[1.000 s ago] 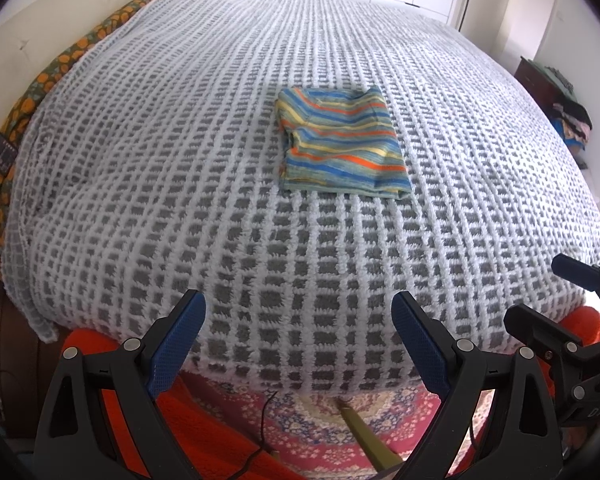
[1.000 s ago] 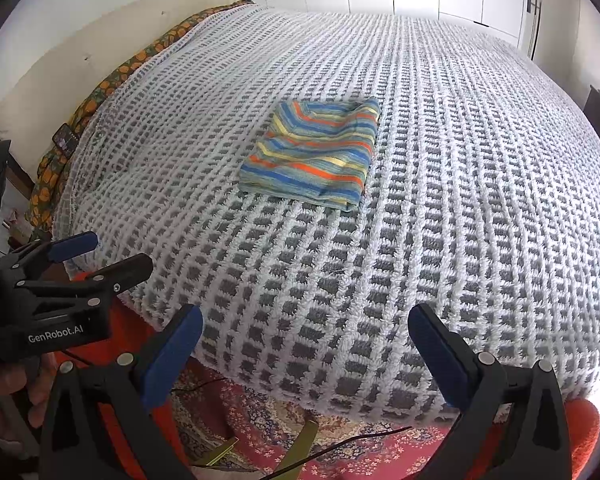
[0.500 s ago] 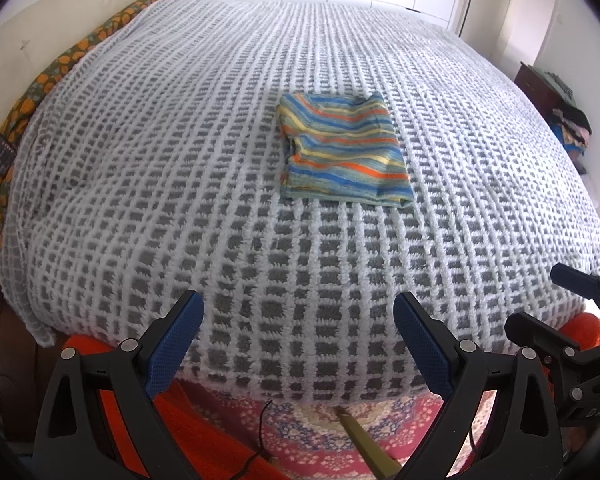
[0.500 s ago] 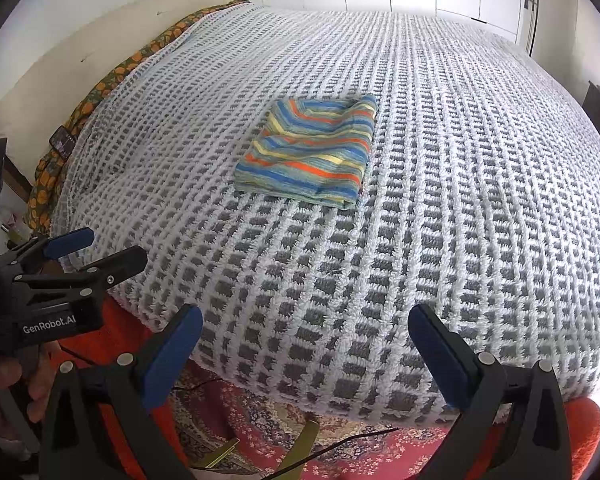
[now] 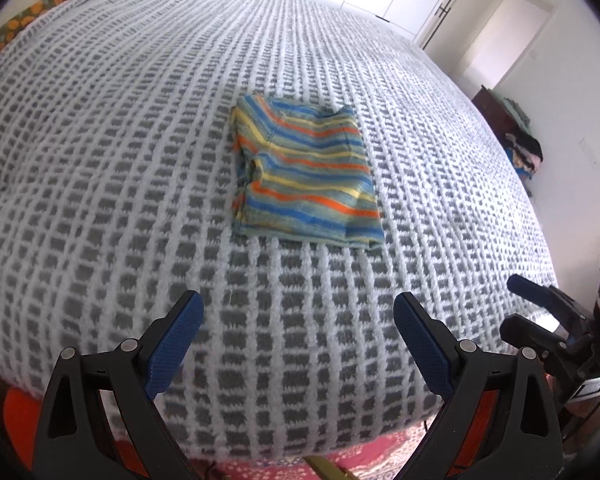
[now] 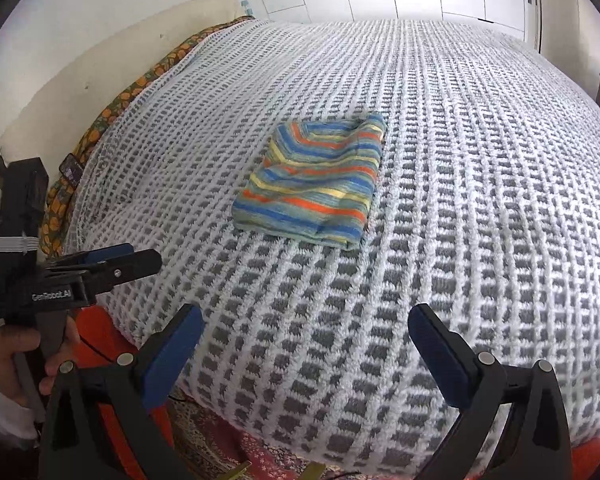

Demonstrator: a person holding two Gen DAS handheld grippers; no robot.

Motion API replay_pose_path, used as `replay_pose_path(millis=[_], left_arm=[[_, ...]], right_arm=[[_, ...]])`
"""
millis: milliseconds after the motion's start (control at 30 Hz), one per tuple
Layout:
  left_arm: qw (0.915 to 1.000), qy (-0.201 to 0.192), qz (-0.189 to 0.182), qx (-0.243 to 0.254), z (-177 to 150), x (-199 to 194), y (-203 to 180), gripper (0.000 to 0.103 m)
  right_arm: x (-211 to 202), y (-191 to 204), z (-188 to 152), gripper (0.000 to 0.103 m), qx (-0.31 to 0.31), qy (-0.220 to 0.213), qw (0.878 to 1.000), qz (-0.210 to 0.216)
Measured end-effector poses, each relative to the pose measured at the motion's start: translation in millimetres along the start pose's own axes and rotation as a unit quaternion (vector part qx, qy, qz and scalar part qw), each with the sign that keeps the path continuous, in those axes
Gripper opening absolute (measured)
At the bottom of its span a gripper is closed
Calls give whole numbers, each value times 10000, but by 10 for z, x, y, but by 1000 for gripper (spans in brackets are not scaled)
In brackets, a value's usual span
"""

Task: Fold small clothes

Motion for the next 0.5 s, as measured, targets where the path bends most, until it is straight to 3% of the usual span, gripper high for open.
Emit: replay_pose_path(millis=[133,267,433,500], left_arm=[[9983,124,-544,-192,426,443,232,96],[9981,317,-512,-139,912,1034,438,96],[9943,881,-429,-428,1248,1831,680,95],[9910,1016,-651,-585,1312,2023,691,94]], right_arm=[[372,-308,290,102,511,-115,9943,928],[1005,-749,659,102,963,-96,9820,1624],[1905,-1264,1160,99,1505,137,9739,1694],[2188,-1349,1303,87,1722,230,9654,1947]])
Point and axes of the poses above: each gripper's, at about its wrist camera, not at the fingertips, and x roughly the way its jaws point, y to its left, z to its top, the point moved 2 cm from there along x, roughly the way its jaws point
